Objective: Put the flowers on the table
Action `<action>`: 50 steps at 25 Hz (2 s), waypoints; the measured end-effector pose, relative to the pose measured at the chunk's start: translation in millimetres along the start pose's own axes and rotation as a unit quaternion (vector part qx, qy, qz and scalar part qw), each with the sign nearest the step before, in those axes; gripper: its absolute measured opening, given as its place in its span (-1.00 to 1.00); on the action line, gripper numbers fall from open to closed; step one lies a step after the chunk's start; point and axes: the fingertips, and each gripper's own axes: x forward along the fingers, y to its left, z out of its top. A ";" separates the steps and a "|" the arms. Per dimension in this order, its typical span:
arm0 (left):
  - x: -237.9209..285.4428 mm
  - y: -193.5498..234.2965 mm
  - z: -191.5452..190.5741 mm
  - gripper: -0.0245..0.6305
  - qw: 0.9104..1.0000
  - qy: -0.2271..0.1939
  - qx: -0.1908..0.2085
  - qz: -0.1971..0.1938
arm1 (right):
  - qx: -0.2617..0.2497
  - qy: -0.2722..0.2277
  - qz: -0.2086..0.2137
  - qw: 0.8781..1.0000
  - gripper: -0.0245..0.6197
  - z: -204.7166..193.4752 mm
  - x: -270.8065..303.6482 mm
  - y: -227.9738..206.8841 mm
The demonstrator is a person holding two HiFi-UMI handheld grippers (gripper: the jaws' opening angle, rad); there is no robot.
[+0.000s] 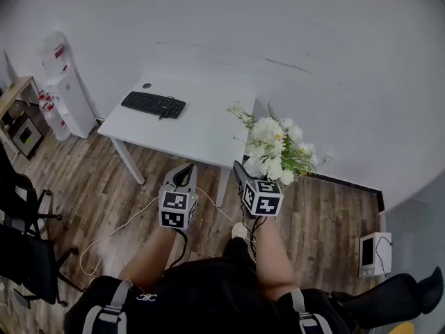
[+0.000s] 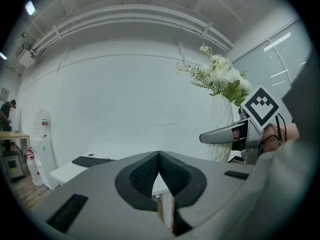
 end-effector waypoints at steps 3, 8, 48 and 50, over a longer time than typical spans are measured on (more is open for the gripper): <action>16.2 1.4 -0.8 -0.92 1.000 0.000 0.001 0.000 | 0.002 -0.001 -0.004 1.000 0.29 1.7 15.8 -15.1; 61.9 12.2 6.1 -0.92 1.000 -0.005 0.001 0.004 | 0.001 -0.002 -0.003 1.000 0.29 10.5 57.3 -41.8; 472.7 50.2 22.0 -0.92 0.993 0.089 -0.042 0.069 | -0.034 0.063 0.076 0.995 0.29 60.4 444.1 -273.1; 476.1 56.2 16.7 -0.92 0.992 0.091 -0.045 0.072 | -0.040 0.066 0.070 0.995 0.29 56.5 461.5 -276.5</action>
